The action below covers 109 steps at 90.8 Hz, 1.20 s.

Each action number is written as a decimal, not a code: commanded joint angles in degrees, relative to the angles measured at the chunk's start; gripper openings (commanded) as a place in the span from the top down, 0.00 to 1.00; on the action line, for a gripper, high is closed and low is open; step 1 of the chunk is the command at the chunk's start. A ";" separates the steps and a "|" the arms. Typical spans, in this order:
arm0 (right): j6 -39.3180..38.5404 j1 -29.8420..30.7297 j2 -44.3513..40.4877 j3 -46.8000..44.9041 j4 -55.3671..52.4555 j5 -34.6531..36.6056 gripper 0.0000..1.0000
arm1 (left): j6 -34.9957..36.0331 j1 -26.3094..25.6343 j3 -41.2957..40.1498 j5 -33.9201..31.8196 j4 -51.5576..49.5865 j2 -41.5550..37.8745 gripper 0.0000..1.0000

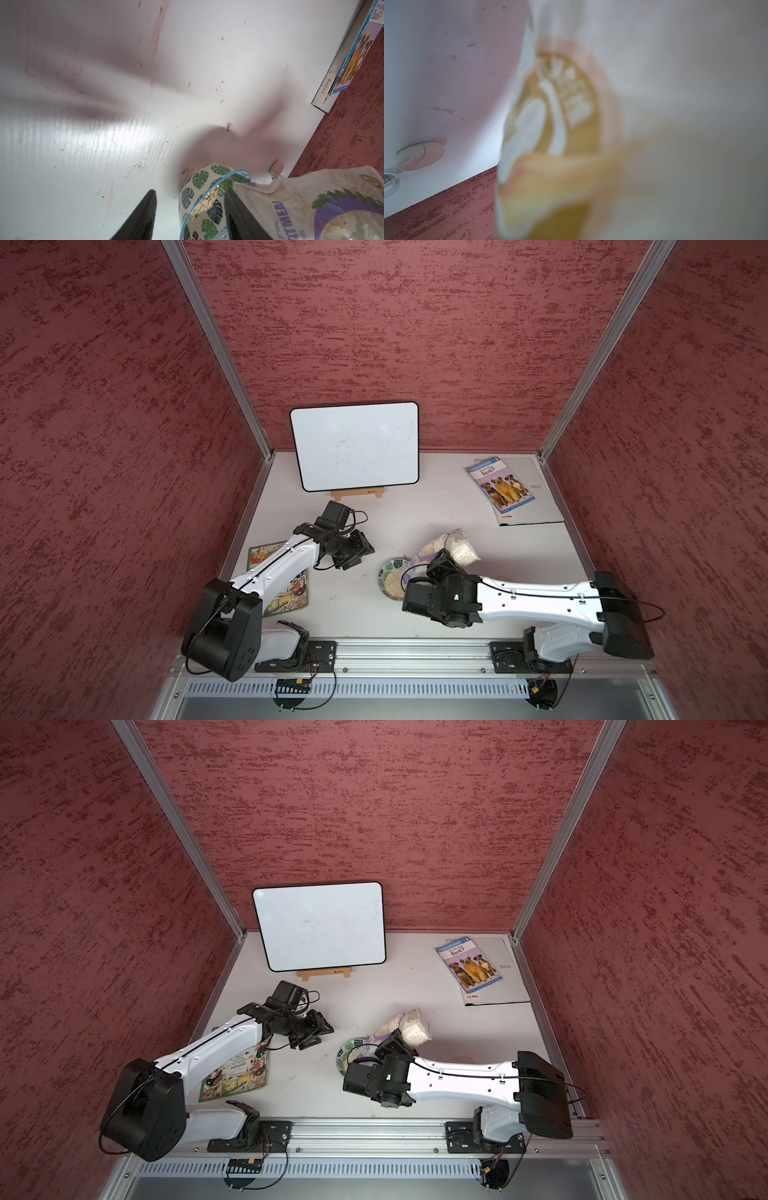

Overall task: Pour the oats into the breakfast bowl
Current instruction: Pour the oats into the bowl.

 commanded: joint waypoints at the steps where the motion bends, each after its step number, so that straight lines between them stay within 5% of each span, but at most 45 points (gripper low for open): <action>1: -3.30 -1.34 -2.25 1.80 4.61 6.03 0.77 | 0.02 -0.22 1.09 -0.52 0.62 0.63 0.45; 8: 0.72 -1.28 -0.02 3.75 -2.08 6.85 0.80 | 0.21 -0.21 1.20 -0.34 0.51 0.81 0.45; 18: -2.76 -1.19 -2.03 3.17 3.53 6.78 0.79 | -0.15 -0.21 0.84 -0.65 0.57 0.60 0.45; 109: 2.93 0.09 -1.18 7.06 -6.63 11.90 0.79 | 0.39 -0.22 1.57 -0.64 0.89 0.57 0.45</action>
